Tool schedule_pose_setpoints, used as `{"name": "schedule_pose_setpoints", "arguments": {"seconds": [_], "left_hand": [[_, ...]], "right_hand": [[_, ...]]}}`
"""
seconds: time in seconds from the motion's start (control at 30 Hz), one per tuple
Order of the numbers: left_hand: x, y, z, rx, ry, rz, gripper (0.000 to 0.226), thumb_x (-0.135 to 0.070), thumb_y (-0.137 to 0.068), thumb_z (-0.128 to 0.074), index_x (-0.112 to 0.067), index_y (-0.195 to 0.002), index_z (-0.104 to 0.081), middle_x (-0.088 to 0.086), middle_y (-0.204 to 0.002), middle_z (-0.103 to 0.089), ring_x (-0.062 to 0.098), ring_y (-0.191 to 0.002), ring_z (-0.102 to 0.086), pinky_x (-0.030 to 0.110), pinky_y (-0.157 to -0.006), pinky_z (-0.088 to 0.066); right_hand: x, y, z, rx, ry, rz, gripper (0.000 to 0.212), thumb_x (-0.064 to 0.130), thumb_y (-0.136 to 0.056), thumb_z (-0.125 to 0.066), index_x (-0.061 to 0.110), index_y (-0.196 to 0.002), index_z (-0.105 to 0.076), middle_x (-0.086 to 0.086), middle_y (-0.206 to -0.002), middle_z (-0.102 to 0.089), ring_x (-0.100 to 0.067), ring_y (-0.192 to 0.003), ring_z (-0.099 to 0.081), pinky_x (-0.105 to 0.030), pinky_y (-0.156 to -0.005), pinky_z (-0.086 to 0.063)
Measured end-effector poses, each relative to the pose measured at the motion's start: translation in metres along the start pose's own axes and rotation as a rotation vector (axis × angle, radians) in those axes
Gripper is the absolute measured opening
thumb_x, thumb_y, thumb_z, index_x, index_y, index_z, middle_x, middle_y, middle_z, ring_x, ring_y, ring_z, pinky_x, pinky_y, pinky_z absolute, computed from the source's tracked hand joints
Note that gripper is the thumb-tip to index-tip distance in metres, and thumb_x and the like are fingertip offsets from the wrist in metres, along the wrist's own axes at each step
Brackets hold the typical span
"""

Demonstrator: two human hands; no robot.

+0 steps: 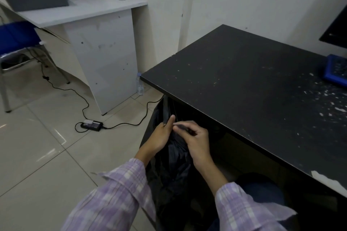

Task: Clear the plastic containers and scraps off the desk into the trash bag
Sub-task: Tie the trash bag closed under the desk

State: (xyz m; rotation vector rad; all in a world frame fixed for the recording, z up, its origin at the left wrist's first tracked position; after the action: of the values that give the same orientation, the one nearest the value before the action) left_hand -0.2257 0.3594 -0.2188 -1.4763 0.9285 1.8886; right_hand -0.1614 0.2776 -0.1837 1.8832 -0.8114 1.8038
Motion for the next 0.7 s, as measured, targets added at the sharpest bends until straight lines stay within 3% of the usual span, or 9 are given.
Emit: {"name": "schedule_pose_setpoints", "arguments": {"seconds": [0.1,0.23,0.4,0.47,0.53,0.6,0.7], "left_hand": [[-0.003,-0.001,-0.003,-0.001,0.055,-0.021,0.034,-0.024,-0.103,-0.025,-0.033,-0.073,-0.039,-0.014,-0.077,-0.043,-0.026,-0.053,-0.048,-0.007,-0.06,-0.034],[0.002,0.002,0.003,-0.086,0.115,-0.063,0.045,-0.034,-0.101,-0.023,-0.009,-0.075,-0.05,0.002,-0.068,-0.045,-0.004,-0.054,-0.048,0.005,-0.058,-0.039],[-0.001,0.012,0.004,-0.206,0.147,-0.184,0.052,-0.051,-0.093,-0.023,-0.008,-0.079,-0.048,0.002,-0.069,-0.046,0.003,-0.063,-0.049,0.011,-0.062,-0.041],[-0.004,0.015,0.009,-0.26,0.137,-0.271,0.064,-0.068,-0.085,-0.025,-0.008,-0.082,-0.046,0.002,-0.07,-0.046,0.004,-0.064,-0.048,0.015,-0.063,-0.042],[-0.003,0.019,0.013,-0.301,0.095,-0.324,0.066,-0.077,-0.081,-0.028,-0.012,-0.082,-0.045,0.008,-0.07,-0.044,0.015,-0.065,-0.044,0.031,-0.063,-0.04],[-0.006,0.021,0.013,-0.305,0.066,-0.367,0.063,-0.077,-0.081,-0.03,-0.015,-0.082,-0.044,0.011,-0.068,-0.043,0.02,-0.063,-0.042,0.04,-0.061,-0.037],[-0.012,0.024,0.014,-0.33,-0.041,-0.435,0.067,-0.08,-0.078,-0.027,-0.015,-0.083,-0.043,0.004,-0.069,-0.043,0.014,-0.063,-0.042,0.035,-0.061,-0.038]], "right_hand": [[0.013,0.007,-0.014,0.157,0.211,0.151,0.016,0.006,-0.074,-0.077,0.011,-0.089,-0.077,0.001,-0.089,-0.072,-0.01,-0.091,-0.068,-0.023,-0.087,-0.05],[0.002,0.013,-0.02,0.359,0.198,0.002,0.017,0.015,-0.087,-0.067,0.011,-0.101,-0.075,-0.001,-0.102,-0.074,-0.01,-0.109,-0.064,-0.024,-0.098,-0.047],[-0.01,0.01,-0.011,0.205,0.169,-0.154,0.022,0.01,-0.075,-0.078,0.007,-0.094,-0.067,-0.001,-0.083,-0.072,-0.009,-0.084,-0.065,-0.019,-0.084,-0.048],[-0.024,0.011,-0.007,0.173,0.203,-0.266,0.041,0.015,-0.07,-0.082,0.013,-0.1,-0.053,0.002,-0.089,-0.065,-0.009,-0.083,-0.061,-0.02,-0.08,-0.048],[-0.038,0.014,-0.002,0.188,0.26,-0.406,0.053,0.02,-0.068,-0.084,0.012,-0.108,-0.05,0.004,-0.098,-0.058,-0.007,-0.087,-0.057,-0.017,-0.077,-0.049],[-0.045,0.017,-0.004,0.263,0.266,-0.478,0.045,0.018,-0.074,-0.08,0.006,-0.108,-0.053,0.004,-0.094,-0.057,-0.002,-0.083,-0.056,-0.007,-0.069,-0.047],[-0.05,0.019,-0.01,0.374,0.276,-0.509,0.033,0.014,-0.079,-0.075,0.006,-0.103,-0.055,-0.004,-0.097,-0.063,-0.005,-0.083,-0.06,-0.01,-0.072,-0.047]]}}
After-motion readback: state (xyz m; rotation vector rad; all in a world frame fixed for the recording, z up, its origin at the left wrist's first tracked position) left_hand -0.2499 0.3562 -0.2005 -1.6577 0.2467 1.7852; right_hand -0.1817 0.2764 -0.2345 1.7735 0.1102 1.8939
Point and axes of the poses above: each hand's wrist, its own y-axis away from the middle knuckle, its own z-axis out of the back of the hand, x = y × z, the point moved 9 cm from there along -y, towards the middle knuckle
